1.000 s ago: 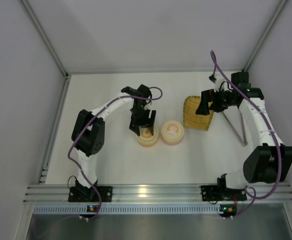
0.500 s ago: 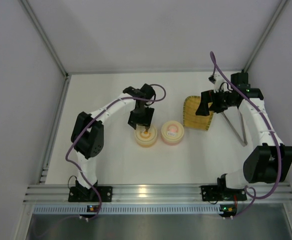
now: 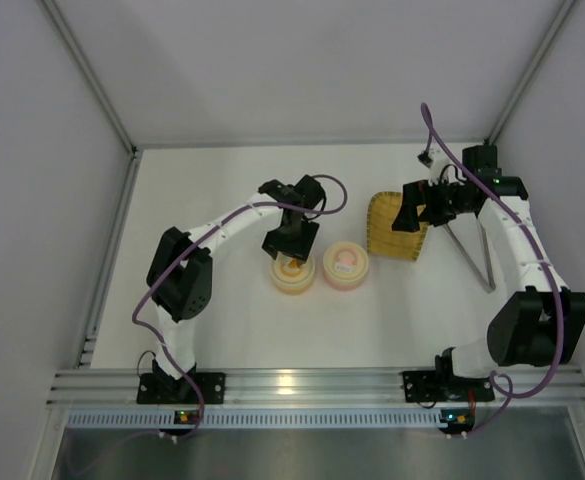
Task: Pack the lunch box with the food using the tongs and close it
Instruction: Screw the box lid onto the packing box.
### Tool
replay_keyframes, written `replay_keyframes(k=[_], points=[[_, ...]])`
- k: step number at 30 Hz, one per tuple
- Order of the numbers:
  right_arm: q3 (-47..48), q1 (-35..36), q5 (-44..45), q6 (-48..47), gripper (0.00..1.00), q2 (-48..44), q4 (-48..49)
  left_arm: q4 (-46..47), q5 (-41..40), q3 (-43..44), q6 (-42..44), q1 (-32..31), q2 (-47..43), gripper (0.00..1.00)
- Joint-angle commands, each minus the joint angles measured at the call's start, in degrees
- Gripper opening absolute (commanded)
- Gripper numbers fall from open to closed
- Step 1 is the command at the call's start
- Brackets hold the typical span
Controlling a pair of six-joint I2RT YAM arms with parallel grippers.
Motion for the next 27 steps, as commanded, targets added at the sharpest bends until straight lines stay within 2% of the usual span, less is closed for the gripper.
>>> replay_keyframes(k=[1, 11, 16, 22, 25, 27], points=[[0.44, -0.87, -1.30, -0.99, 0.99, -1.68, 1.03, 1.31, -1.38, 1.64, 0.25, -0.56, 0.10, 0.68], [0.44, -0.87, -1.39, -0.90, 0.99, -1.42, 1.03, 1.66, 0.02, 1.82, -0.19, -1.44, 1.85, 0.68], [0.79, -0.87, -1.56, -0.99, 0.99, -1.33, 0.85, 1.49, -0.24, 1.55, -0.45, -1.52, 3.00, 0.57], [0.79, -0.87, -1.56, -1.08, 0.99, -1.07, 0.85, 2.36, -0.59, -0.64, 0.25, -1.61, 2.21, 0.56], [0.97, -0.87, -1.83, -1.08, 0.99, -0.89, 0.77, 2.19, -0.42, -0.82, 0.52, -1.61, 2.12, 0.57], [0.97, -0.87, -1.91, -1.08, 0.99, -0.72, 0.77, 1.93, 0.89, -0.82, 0.25, -1.61, 1.95, 0.63]])
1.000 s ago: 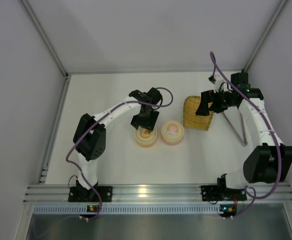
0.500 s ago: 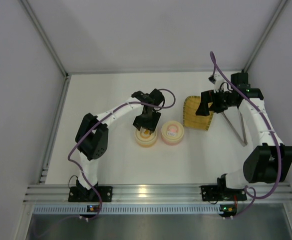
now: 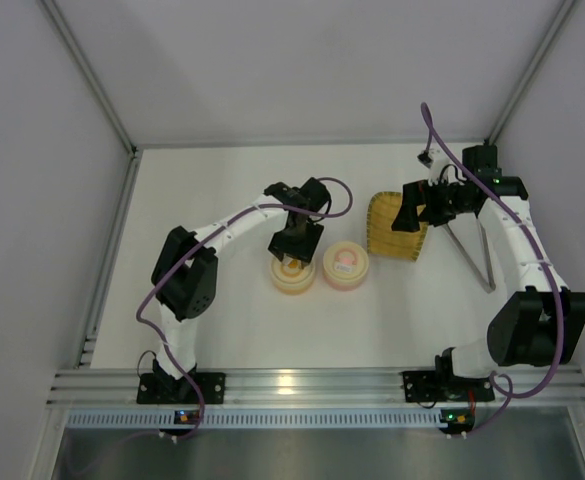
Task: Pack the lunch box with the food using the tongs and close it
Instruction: Screw the box lid onto the packing box.
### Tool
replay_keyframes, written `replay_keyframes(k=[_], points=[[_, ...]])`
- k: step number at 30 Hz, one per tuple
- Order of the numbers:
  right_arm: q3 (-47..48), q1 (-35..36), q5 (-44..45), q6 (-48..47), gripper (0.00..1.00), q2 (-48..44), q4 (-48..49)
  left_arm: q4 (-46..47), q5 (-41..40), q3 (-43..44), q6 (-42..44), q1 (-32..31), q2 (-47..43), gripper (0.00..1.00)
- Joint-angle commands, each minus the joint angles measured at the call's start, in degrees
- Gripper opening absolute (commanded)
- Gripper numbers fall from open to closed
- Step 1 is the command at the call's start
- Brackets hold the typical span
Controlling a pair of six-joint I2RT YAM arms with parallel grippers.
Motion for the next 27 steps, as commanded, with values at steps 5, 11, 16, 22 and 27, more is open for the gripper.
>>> replay_keyframes(k=[5, 11, 16, 22, 27], points=[[1.16, -0.87, -1.74, -0.94, 1.00, -0.72, 0.77, 0.20, 2.43, -1.17, -0.80, -0.35, 0.39, 0.66], [0.81, -0.87, -1.65, -0.94, 0.99, -0.98, 0.85, 0.20, -0.39, -1.43, -0.71, -0.43, 1.45, 0.62], [0.81, -0.87, -1.56, -1.03, 0.99, -0.89, 0.86, 1.60, -0.74, -2.22, 2.44, -0.35, 1.19, 0.37], [0.64, -0.87, -2.09, -1.47, 0.99, -0.72, 0.59, 2.83, -1.44, -2.93, 10.78, -0.43, 0.66, 0.20], [0.72, -0.87, -2.35, -2.09, 0.99, -0.37, 0.06, 4.23, 1.18, -5.82, 20.18, -0.35, -0.65, 0.11]])
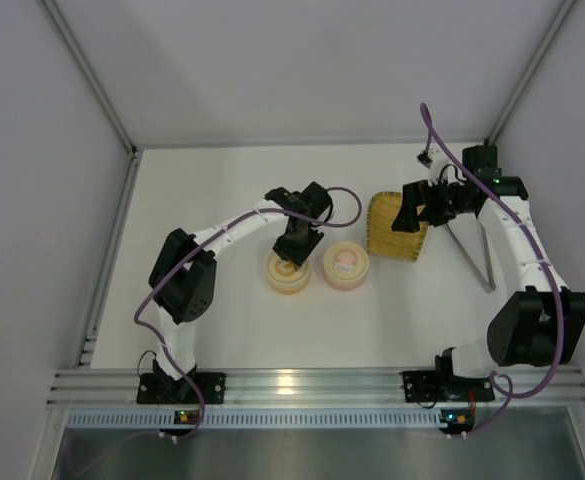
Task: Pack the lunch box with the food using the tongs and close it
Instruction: Screw the box lid onto the packing box.
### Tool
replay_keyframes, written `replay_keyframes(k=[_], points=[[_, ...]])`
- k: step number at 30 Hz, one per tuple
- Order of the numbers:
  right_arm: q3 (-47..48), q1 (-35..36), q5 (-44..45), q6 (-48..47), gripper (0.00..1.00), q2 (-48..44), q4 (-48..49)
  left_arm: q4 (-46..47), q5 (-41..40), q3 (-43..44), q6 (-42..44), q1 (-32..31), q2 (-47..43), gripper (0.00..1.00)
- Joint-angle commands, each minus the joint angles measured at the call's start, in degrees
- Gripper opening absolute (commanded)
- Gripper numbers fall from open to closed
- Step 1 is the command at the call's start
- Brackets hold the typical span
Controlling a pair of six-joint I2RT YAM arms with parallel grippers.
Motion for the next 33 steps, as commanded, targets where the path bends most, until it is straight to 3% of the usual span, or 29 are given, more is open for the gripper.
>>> replay_keyframes(k=[1, 9, 13, 16, 19, 20, 21, 27, 33], points=[[0.79, -0.87, -2.05, -1.37, 0.99, -0.37, 0.11, 2.79, 1.56, -4.23, 10.23, 0.48, -0.41, 0.11], [1.32, -0.87, -1.96, -2.07, 0.99, -0.36, -0.86, 2.98, 9.74, -5.55, 19.38, 0.48, -0.95, 0.20], [1.49, -0.87, -1.79, -2.33, 0.99, -0.45, -1.12, 2.98, 9.39, -5.21, 20.27, 0.48, -2.00, 0.29], [1.58, -0.87, -1.79, -2.60, 0.99, -0.28, -1.21, 2.72, 9.30, -3.89, 20.88, 0.48, -3.32, 0.42], [2.37, -0.87, -1.79, -3.82, 0.99, 0.16, -2.00, 1.57, 11.05, -1.87, 21.67, 0.66, -5.95, 0.58], [2.81, -0.87, -1.87, -4.44, 0.99, 0.42, -2.35, 1.22, 12.37, -0.38, 22.20, 0.75, -7.79, 0.68], [3.86, -0.87, -2.13, -5.83, 0.99, 1.03, -3.40, 0.78, 14.21, 0.24, 23.51, 1.10, -8.85, 0.98], [9.92, 3.41, -0.38, -14.27, 0.99, 5.34, -8.85, 1.74, 30.82, 5.08, 23.44, 7.59, -14.57, 0.98], [12.13, 13.43, 3.84, -28.50, 0.97, 8.33, -12.81, 2.01, 50.32, 8.68, 21.24, 21.63, -16.07, 0.98]])
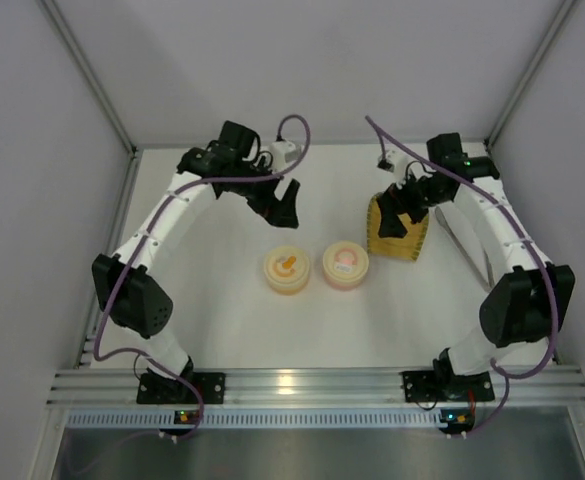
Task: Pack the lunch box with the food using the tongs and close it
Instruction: Screw the box lid onto the packing box.
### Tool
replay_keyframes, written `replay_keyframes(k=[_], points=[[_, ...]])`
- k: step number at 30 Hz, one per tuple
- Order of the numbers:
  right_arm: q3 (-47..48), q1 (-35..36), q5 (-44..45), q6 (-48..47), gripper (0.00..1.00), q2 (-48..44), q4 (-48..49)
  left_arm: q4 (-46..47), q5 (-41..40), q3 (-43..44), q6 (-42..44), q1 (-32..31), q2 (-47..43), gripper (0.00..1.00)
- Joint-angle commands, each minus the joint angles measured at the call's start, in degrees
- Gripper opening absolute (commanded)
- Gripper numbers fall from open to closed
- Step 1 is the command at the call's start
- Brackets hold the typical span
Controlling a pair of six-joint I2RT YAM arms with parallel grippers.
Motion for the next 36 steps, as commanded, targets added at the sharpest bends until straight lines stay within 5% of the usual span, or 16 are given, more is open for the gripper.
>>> replay_keyframes(k=[1, 5, 14, 27, 36], points=[[2.34, 6.17, 0.58, -13.52, 0.97, 1.34, -5.75, -0.06, 16.89, 2.61, -1.04, 7.06, -1.31, 0.98], [1.02, 9.16, -6.26, -29.14, 0.94, 2.22, -6.64, -1.20, 31.04, 2.35, -3.24, 14.27, 0.62, 0.98], [2.86, 17.60, -1.72, -57.99, 0.88, 9.76, -14.98, -1.83, 32.92, 1.47, -2.36, 16.21, 1.15, 0.98], [9.36, 20.85, 1.99, -61.97, 0.80, 19.01, -16.92, -0.77, 33.62, -1.69, -1.48, 16.92, 1.24, 0.98], [4.62, 23.40, 4.71, -63.29, 0.79, 17.60, -12.35, 0.28, 34.23, -1.96, -2.27, 17.71, 1.85, 0.98]])
